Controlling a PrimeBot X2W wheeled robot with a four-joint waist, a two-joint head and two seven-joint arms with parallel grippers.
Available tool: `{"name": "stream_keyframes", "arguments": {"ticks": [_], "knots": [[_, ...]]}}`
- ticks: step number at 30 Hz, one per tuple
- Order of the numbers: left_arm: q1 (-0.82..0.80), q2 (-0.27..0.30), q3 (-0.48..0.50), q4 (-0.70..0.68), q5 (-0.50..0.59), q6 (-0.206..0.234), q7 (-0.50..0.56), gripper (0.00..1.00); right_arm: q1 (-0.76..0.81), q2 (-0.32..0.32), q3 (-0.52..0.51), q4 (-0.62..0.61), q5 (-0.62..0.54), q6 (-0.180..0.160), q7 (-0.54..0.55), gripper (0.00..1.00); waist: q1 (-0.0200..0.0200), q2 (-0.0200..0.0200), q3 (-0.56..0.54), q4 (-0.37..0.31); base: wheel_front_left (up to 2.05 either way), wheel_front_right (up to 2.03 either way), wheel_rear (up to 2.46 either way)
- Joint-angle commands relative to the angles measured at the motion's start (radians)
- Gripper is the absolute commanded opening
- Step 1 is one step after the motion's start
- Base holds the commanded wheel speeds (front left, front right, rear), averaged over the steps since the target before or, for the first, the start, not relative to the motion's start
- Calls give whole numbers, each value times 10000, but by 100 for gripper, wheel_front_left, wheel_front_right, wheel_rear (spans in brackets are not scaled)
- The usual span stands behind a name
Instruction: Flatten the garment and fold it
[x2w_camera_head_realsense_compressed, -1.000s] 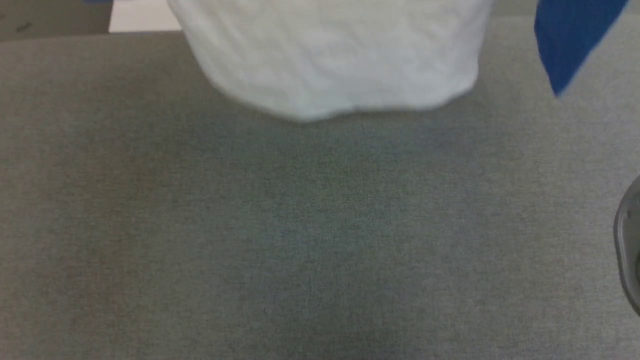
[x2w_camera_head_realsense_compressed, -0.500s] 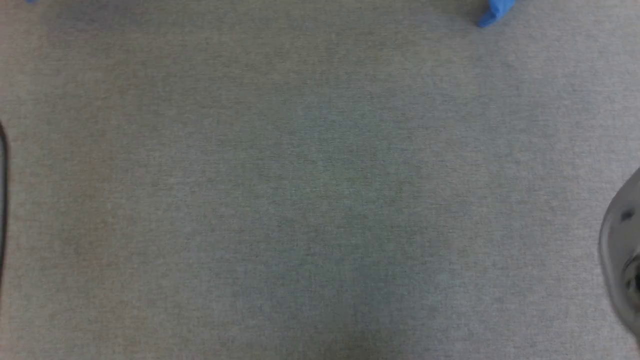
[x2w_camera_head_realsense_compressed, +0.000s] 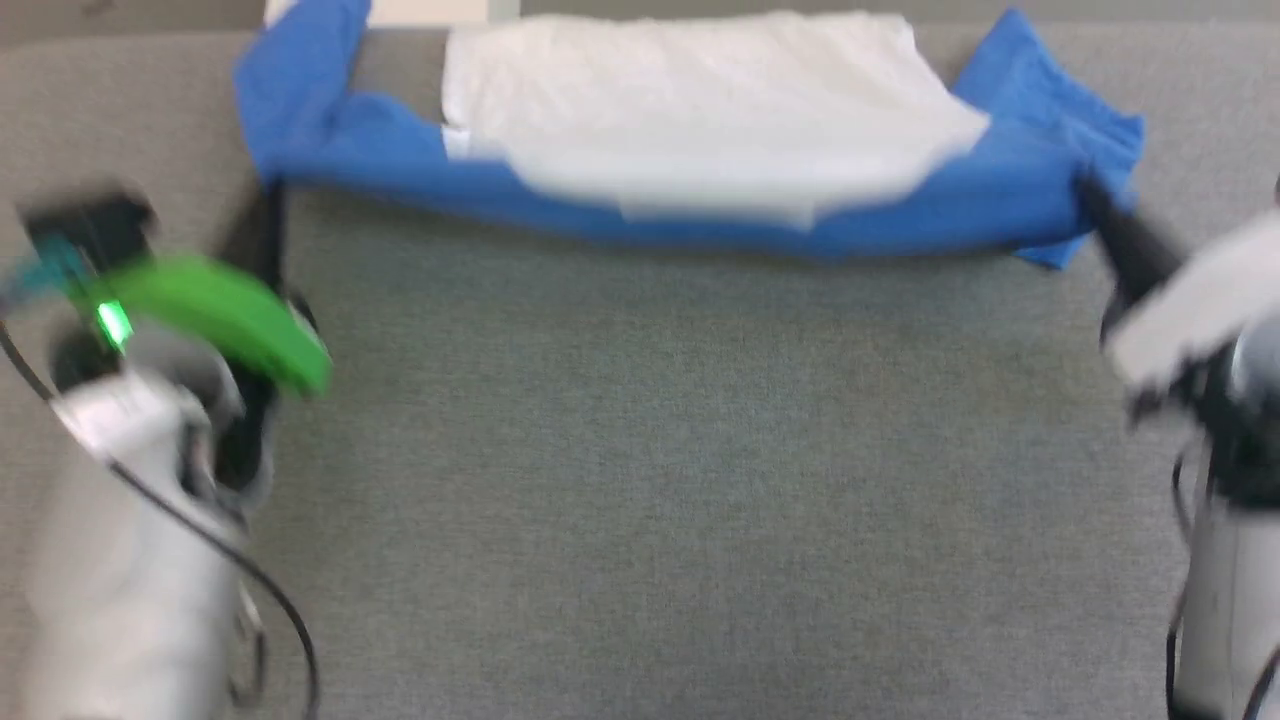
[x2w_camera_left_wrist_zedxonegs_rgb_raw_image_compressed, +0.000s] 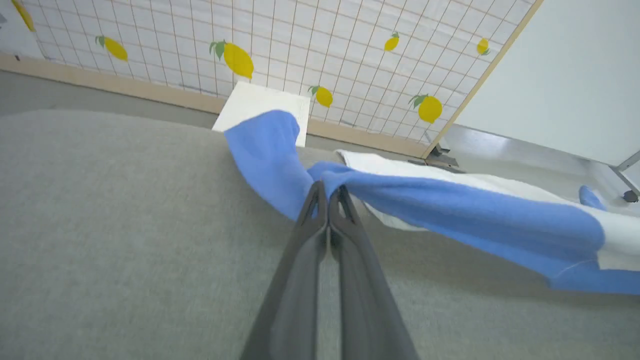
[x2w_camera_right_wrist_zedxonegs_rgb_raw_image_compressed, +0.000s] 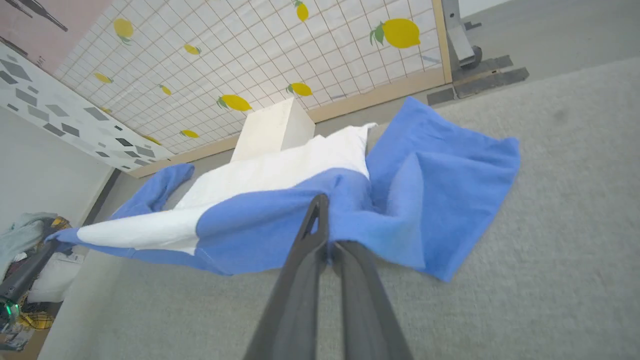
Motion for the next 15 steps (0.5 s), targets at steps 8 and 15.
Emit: {"name": "stream_keyframes", "arguments": {"ticks": [8, 15], "knots": [[4488, -369, 403, -2541, -980, 1339, 860, 0, 3645, -19, 48, -714, 1242, -19, -96, 0, 0, 0, -2160, 23, 0, 0, 0], [7485, -54, 630, -5398, -1284, 2604, 2148, 0, 5754, -18, -355, -1873, 1172, -19, 1020, 0, 0, 0, -2907, 20, 0, 0, 0]]}}
